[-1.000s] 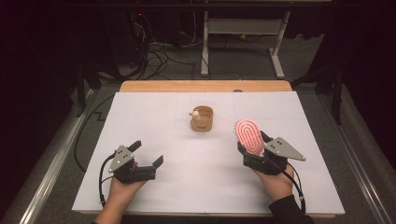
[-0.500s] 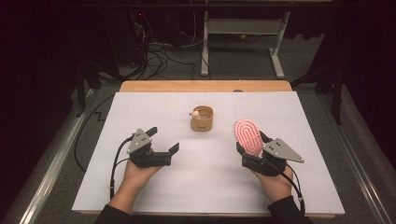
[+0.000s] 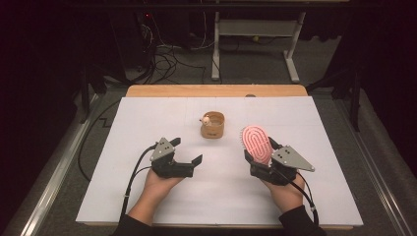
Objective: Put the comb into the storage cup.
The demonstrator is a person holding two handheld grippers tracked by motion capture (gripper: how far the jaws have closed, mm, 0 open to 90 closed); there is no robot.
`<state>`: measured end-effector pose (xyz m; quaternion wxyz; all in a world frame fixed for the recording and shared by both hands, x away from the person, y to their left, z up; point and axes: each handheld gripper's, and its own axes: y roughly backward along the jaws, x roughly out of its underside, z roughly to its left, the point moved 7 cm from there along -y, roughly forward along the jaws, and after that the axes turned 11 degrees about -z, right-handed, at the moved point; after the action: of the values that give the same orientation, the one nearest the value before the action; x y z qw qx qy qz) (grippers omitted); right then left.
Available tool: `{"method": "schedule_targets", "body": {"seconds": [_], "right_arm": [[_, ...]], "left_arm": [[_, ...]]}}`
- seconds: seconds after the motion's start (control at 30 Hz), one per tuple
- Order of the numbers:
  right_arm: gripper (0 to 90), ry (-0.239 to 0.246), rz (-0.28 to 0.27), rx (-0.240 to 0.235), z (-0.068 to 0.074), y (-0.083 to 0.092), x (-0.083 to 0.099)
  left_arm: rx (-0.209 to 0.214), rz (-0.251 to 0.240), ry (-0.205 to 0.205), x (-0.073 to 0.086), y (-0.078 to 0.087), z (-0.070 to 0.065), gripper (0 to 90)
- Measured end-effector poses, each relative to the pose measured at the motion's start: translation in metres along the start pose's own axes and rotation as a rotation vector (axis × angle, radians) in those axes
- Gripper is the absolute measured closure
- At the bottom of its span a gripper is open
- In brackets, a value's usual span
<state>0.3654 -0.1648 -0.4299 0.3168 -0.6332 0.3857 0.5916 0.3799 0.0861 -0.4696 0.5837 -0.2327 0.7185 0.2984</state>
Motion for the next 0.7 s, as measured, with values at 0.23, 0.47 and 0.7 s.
{"method": "schedule_targets", "body": {"seconds": [0.23,0.47,0.7], "right_arm": [[20.2,0.036,-0.046,-0.014,0.011,-0.015,-0.016],[20.2,0.035,-0.098,-0.037,0.023,-0.032,-0.034],[20.2,0.103,-0.121,-0.063,0.040,-0.029,-0.037]], "left_arm": [[0.018,0.011,-0.001,0.002,0.002,-0.003,0.0],[0.032,-0.027,0.019,-0.003,0.008,-0.008,0.0],[0.033,-0.032,0.041,-0.007,0.015,-0.009,0.0]]}}
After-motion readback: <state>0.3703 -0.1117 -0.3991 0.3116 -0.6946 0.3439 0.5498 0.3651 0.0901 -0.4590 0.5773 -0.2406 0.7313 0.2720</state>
